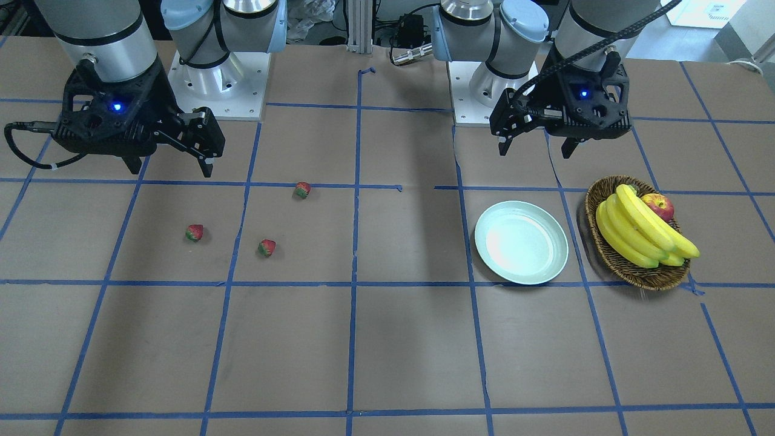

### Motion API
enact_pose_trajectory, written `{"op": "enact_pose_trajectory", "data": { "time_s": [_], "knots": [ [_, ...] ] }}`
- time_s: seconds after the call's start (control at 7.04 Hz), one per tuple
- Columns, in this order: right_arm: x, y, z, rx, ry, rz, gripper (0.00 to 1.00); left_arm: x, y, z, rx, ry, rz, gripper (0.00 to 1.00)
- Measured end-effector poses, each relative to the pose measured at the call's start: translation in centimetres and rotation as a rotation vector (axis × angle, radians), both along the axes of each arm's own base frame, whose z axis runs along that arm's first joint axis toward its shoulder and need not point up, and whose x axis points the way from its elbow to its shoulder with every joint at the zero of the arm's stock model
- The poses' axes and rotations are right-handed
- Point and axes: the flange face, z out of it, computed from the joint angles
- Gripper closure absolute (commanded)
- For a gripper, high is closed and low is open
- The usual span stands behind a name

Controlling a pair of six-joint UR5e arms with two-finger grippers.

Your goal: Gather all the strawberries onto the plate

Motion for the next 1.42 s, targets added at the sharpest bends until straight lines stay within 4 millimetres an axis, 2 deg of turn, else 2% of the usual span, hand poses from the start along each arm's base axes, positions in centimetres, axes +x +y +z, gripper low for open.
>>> {"op": "enact_pose_trajectory", "data": {
  "time_s": [0.99, 1.14, 1.42],
  "knots": [
    [0.6, 0.0, -0.4, 0.01, -0.051, -0.022, 0.0, 0.0, 0.0, 0.0, -0.001, 0.0, 0.0, 0.0],
    [0.6, 0.0, -1.1, 0.023, -0.049, -0.021, 0.0, 0.0, 0.0, 0.1, -0.001, 0.0, -0.001, 0.0],
    [0.1, 0.1, -4.9, 0.076, -0.007, -0.022, 0.0, 0.0, 0.0, 0.0, 0.001, 0.0, -0.001, 0.0]
  ]
}}
